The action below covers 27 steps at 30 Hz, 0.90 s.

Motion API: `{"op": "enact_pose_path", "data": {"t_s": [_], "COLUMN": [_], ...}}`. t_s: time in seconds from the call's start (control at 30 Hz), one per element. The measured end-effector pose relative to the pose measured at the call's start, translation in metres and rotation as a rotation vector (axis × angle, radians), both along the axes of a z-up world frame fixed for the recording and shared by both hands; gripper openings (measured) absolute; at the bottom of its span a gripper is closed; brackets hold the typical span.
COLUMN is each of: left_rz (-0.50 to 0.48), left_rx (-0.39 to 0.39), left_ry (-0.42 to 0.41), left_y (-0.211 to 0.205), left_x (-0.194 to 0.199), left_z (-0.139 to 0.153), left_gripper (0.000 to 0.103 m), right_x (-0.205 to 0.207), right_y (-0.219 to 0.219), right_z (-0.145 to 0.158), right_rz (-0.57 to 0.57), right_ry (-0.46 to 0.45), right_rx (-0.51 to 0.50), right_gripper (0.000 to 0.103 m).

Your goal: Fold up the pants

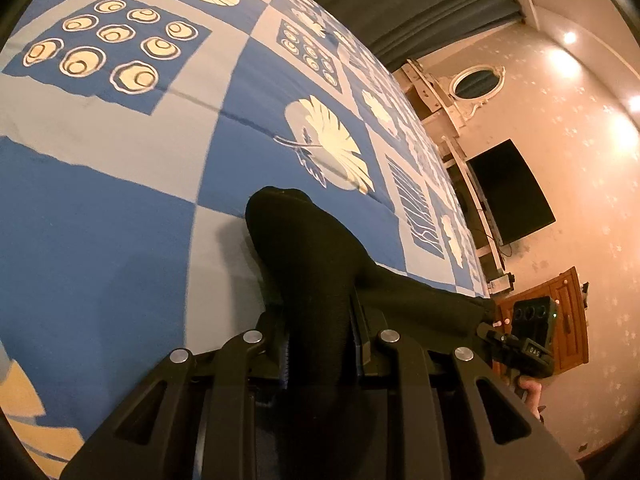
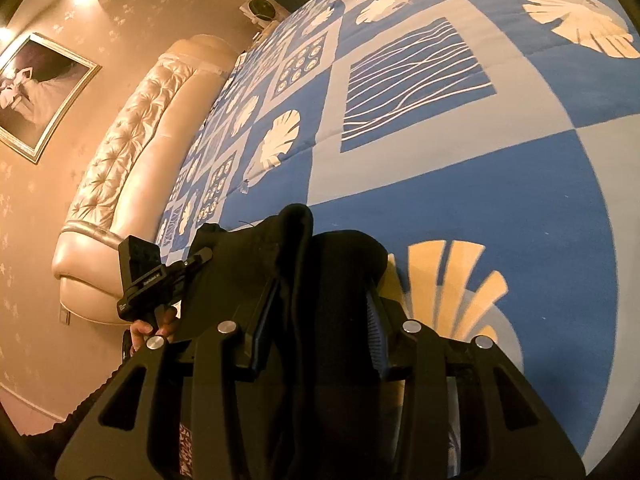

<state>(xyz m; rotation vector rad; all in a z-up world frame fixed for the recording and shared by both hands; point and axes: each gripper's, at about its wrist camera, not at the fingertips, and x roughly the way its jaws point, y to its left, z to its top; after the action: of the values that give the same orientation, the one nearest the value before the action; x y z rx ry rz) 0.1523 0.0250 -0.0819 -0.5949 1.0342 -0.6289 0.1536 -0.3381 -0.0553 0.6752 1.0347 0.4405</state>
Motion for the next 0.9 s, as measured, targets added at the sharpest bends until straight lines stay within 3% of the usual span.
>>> {"op": "enact_pose_path", "data": {"t_s": [0.9], "left_rz": [0.051], "left_rx": [0.01], "left_ry": [0.012], "left_y": [0.052], "left_x": [0.027], "left_z": [0.007], "left_gripper": [0.023], "right_x": [0.013], "right_y": [0.033], "right_z": [-0.002], "right_rz": [0.003], "right_ry": [-0.005], "right_rx": [-0.026], "right_gripper": [0.039]}}
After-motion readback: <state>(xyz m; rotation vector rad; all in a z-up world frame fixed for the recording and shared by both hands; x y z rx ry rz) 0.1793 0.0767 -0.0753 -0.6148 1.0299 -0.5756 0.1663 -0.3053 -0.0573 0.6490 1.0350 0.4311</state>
